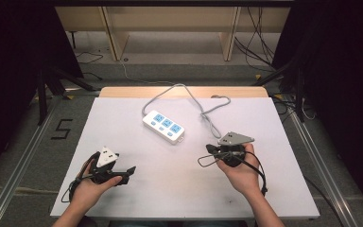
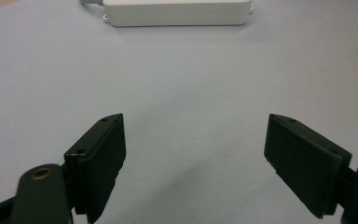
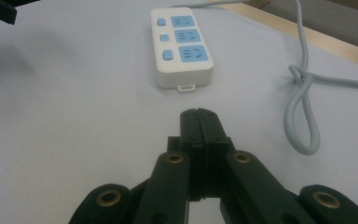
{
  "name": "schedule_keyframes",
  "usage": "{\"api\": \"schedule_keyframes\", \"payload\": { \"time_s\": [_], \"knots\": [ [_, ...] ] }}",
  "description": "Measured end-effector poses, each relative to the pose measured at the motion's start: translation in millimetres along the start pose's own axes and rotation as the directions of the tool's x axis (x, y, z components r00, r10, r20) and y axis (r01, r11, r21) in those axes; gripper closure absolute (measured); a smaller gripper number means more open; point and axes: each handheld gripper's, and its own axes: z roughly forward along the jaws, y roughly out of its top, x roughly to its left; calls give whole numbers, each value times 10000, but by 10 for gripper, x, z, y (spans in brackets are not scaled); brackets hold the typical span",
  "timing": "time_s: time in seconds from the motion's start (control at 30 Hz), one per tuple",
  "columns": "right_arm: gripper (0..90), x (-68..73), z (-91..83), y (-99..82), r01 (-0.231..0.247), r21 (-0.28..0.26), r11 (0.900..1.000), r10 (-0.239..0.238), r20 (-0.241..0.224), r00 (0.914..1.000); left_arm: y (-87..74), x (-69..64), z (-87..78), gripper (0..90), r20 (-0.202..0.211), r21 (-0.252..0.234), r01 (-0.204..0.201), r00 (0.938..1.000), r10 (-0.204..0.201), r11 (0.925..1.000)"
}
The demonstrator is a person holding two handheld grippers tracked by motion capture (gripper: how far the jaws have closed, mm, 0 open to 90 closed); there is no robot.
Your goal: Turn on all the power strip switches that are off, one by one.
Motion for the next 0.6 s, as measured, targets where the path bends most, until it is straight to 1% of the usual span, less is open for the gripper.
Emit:
{"api": "schedule_keyframes", "payload": {
  "time_s": [0.2, 0.33, 0.53, 0.57, 0.6],
  "knots": [
    [900, 5, 88, 97, 88, 85, 9999, -88, -62, 9999, -2, 4, 2, 204, -25, 6, -5, 10000, 5, 10000],
    [900, 20, 164, 181, 260, 123, 9996, -259, -101, 9996, -3, 3, 3, 204, -20, 32, 11, 10000, -11, 10000],
    [900, 24, 244, 261, 272, 139, 9995, -270, -141, 9995, -4, 4, 2, 207, -31, 34, -3, 10000, 3, 10000],
    [900, 23, 249, 259, 256, 145, 9996, -254, -128, 9996, -3, 10, 4, 218, -16, 63, 12, 10000, -11, 10000],
    [900, 20, 252, 254, 248, 164, 9996, -246, -130, 9996, 0, 15, 3, 252, -24, 84, 5, 10000, -5, 10000]
  ]
}}
